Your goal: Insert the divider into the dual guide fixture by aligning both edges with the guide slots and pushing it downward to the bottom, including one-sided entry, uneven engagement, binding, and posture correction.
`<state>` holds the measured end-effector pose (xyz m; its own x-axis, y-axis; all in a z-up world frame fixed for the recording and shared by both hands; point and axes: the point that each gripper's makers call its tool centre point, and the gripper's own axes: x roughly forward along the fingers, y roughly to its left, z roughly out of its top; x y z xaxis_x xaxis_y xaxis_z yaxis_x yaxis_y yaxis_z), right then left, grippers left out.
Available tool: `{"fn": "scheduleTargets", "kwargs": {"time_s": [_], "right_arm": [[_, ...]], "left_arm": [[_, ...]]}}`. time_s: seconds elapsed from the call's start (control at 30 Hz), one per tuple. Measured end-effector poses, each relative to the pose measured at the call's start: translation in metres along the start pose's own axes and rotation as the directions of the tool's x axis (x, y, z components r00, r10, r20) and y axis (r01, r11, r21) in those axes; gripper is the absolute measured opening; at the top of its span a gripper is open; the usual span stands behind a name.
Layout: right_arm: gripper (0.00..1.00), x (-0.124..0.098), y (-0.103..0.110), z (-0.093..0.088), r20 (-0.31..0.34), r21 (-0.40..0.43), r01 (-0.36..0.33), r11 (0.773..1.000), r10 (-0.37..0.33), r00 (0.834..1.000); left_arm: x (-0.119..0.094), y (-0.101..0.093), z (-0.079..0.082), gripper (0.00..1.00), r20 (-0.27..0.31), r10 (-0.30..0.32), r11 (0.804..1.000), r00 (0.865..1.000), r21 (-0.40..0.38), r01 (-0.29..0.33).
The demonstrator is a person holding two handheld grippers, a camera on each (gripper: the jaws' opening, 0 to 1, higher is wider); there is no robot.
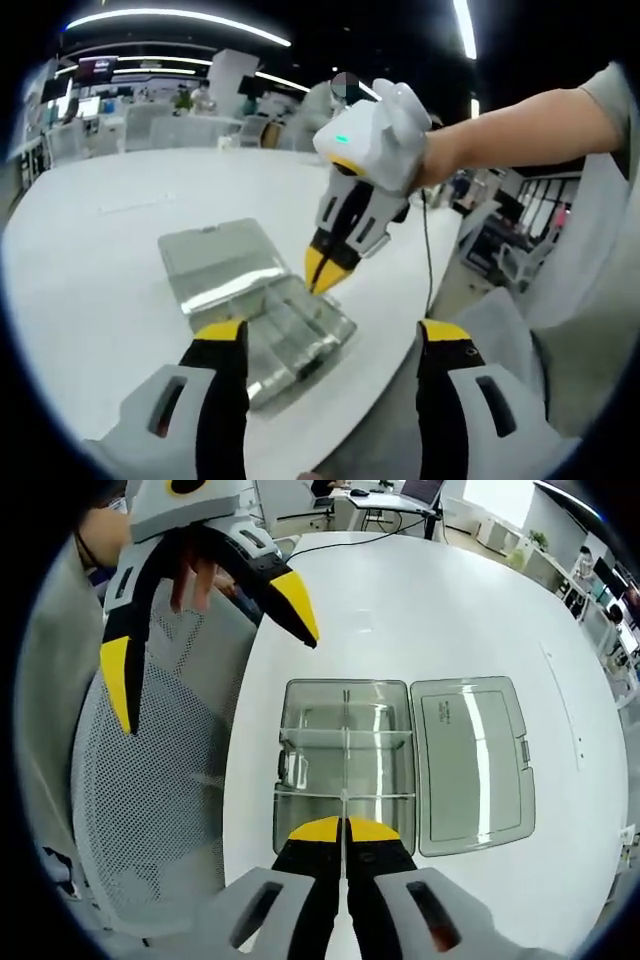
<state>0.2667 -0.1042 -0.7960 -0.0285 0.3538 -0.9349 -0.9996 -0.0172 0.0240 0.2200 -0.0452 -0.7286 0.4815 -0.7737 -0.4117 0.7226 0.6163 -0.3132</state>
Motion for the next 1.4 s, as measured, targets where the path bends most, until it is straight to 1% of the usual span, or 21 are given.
{"fn": "scheduleTargets", "kwargs": {"time_s": [0.33, 0.53, 0.67, 1.03, 1.17, 1.23, 1.33, 1.37, 1.4], "right_arm": [[0.00, 0.003, 0.001, -0.002, 0.007, -0.002, 0.008, 1.000, -0.008, 1.000], [0.00, 0.008, 0.002, -0.007, -0.003, -0.009, 0.008, 1.000, -0.008, 1.000], [0.00, 0.010, 0.002, -0.007, -0.001, -0.012, 0.008, 1.000, -0.008, 1.000], [0.00, 0.013, 0.002, -0.008, -0.019, -0.056, 0.001, 0.998, -0.003, 1.000], [0.00, 0.016, 0.001, -0.009, -0.020, -0.038, -0.004, 0.999, 0.003, 1.000], [0.00, 0.017, 0.001, -0.009, -0.021, -0.017, -0.007, 1.000, 0.006, 1.000], [0.00, 0.020, -0.001, -0.011, -0.021, -0.039, -0.008, 0.999, 0.007, 1.000], [0.00, 0.020, -0.001, -0.011, -0.022, -0.022, -0.008, 1.000, 0.007, 1.000], [0.00, 0.020, -0.001, -0.011, -0.023, -0.022, -0.005, 1.000, 0.005, 1.000]], "left_arm": [[-0.001, 0.000, -0.003, 0.65, -0.005, -0.001, 1.000, 1.000, -0.004, 0.001], [-0.003, 0.001, -0.005, 0.65, -0.007, 0.003, 1.000, 1.000, -0.007, -0.004], [-0.004, 0.001, -0.006, 0.65, -0.010, 0.006, 1.000, 1.000, -0.011, -0.006], [-0.003, 0.000, -0.006, 0.64, -0.016, 0.001, 1.000, 1.000, -0.013, -0.001], [-0.004, 0.001, -0.006, 0.64, -0.016, 0.003, 1.000, 1.000, -0.015, -0.003], [-0.004, 0.001, -0.007, 0.64, -0.019, 0.004, 1.000, 1.000, -0.016, -0.005], [-0.005, 0.002, -0.008, 0.63, -0.022, 0.007, 1.000, 1.000, -0.017, -0.008], [-0.005, 0.003, -0.008, 0.63, -0.022, 0.008, 1.000, 1.000, -0.017, -0.008], [-0.005, 0.003, -0.008, 0.63, -0.022, 0.008, 1.000, 1.000, -0.018, -0.008]]}}
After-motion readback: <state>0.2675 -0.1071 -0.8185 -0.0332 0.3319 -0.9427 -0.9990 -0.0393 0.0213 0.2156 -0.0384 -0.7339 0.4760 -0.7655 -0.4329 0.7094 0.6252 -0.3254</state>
